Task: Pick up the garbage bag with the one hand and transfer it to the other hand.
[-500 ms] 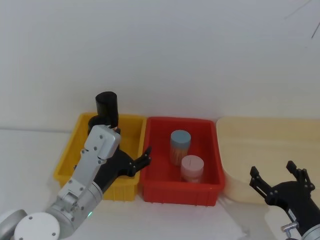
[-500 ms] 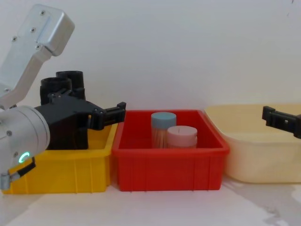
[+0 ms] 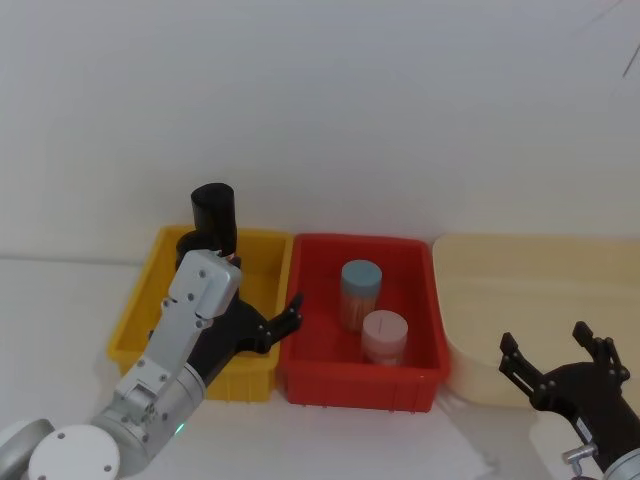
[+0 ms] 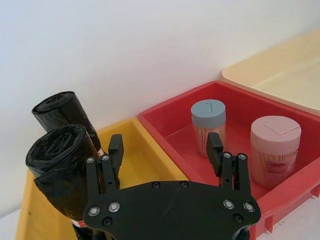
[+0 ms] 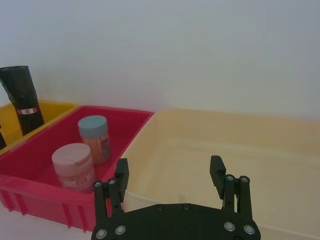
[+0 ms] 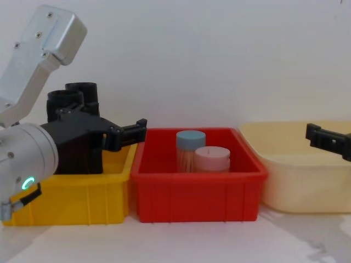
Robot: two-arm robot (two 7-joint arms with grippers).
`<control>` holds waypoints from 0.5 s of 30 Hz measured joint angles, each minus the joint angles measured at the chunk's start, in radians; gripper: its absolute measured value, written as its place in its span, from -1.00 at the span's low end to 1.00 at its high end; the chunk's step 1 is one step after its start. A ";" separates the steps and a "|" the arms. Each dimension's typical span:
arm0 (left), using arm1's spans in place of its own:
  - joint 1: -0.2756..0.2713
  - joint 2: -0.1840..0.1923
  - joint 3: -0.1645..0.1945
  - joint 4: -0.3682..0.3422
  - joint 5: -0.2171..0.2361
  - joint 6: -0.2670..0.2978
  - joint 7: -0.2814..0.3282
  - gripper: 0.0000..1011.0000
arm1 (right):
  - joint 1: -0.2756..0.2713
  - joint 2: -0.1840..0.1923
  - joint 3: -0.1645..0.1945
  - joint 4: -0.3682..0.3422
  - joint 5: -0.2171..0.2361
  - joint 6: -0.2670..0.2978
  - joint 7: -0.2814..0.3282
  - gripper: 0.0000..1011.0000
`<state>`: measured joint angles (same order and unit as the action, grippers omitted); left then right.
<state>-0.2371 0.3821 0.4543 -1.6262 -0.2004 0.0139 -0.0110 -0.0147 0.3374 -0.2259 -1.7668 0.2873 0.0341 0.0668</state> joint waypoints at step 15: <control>0.000 0.000 0.000 0.000 0.000 0.000 0.000 0.98 | -0.003 0.003 0.003 -0.002 0.000 0.003 0.003 0.98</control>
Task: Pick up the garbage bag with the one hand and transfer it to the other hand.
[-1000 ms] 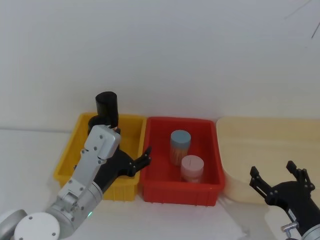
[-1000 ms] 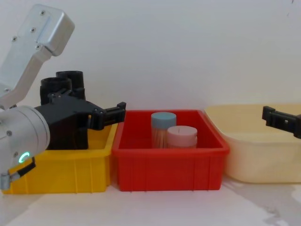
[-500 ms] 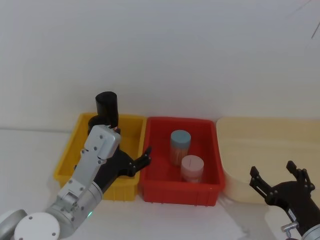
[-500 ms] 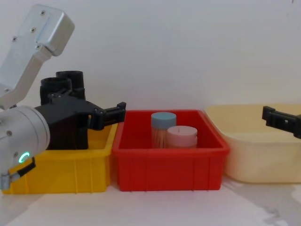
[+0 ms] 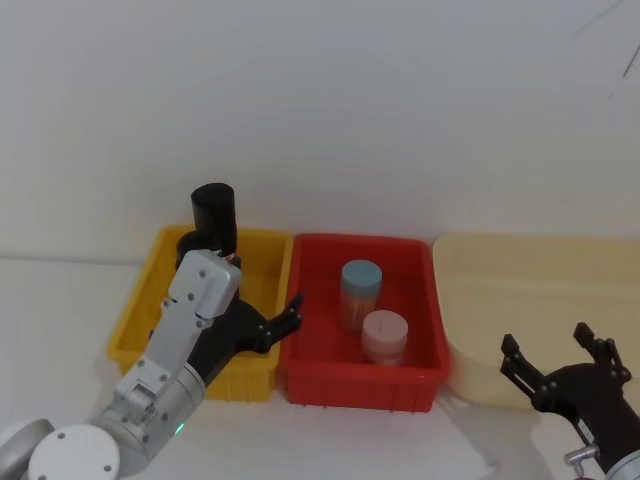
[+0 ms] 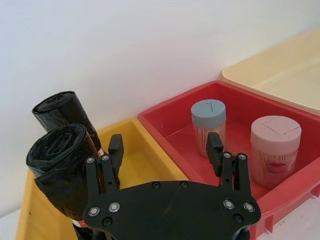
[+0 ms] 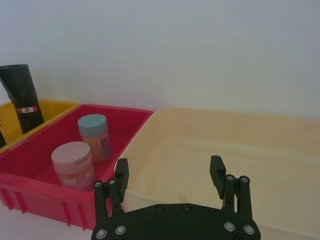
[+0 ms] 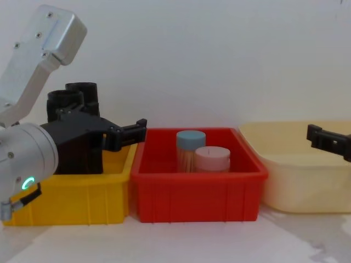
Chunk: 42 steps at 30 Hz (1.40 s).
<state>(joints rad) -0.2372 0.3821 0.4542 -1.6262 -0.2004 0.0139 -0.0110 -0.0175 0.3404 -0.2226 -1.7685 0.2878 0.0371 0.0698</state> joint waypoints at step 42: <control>0.000 0.000 0.000 0.000 0.000 0.000 0.000 0.98 | 0.188 0.058 -0.143 -0.051 -0.042 0.341 0.161 0.98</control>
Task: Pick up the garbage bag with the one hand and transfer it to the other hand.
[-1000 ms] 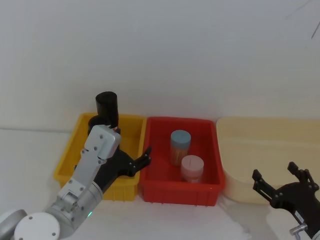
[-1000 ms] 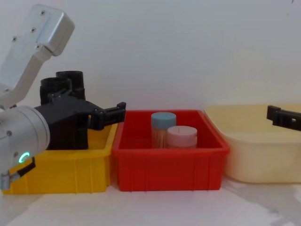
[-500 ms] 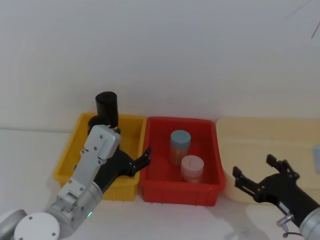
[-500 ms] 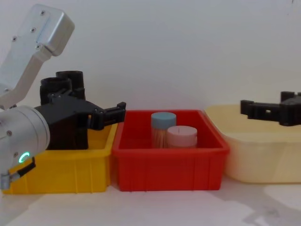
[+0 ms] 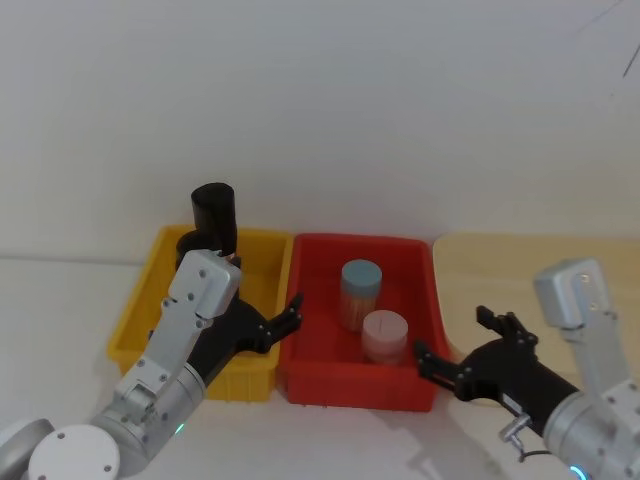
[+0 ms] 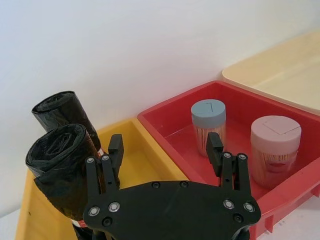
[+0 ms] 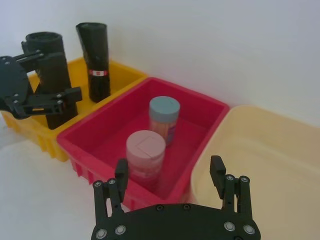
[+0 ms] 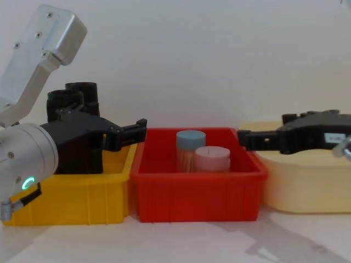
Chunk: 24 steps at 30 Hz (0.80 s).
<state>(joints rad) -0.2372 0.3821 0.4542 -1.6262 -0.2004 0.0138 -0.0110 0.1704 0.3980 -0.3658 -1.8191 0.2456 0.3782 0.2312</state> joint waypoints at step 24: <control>0.000 0.000 0.000 0.000 0.000 0.000 0.000 0.98 | 0.136 -0.095 -0.122 0.122 -0.107 0.047 -0.007 0.98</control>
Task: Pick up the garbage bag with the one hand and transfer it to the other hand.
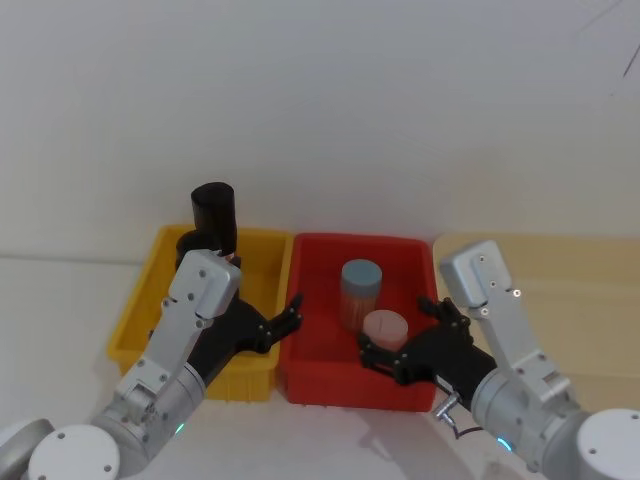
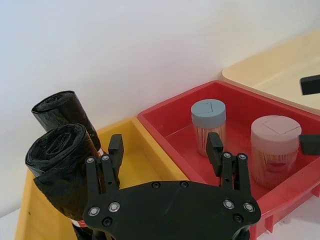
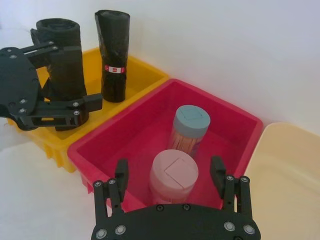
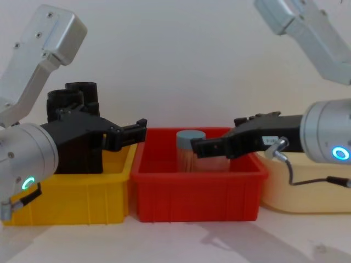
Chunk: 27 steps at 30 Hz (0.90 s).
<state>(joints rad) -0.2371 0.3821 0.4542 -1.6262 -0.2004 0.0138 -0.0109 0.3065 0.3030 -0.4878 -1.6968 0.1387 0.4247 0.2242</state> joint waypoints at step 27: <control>0.000 0.000 0.000 0.000 0.000 0.000 0.000 0.98 | 0.083 -0.078 -0.015 0.187 -0.043 -0.019 -0.008 0.98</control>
<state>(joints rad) -0.2372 0.3821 0.4542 -1.6262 -0.2004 0.0138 -0.0109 0.3897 0.2246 -0.5025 -1.5094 0.0961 0.4056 0.2166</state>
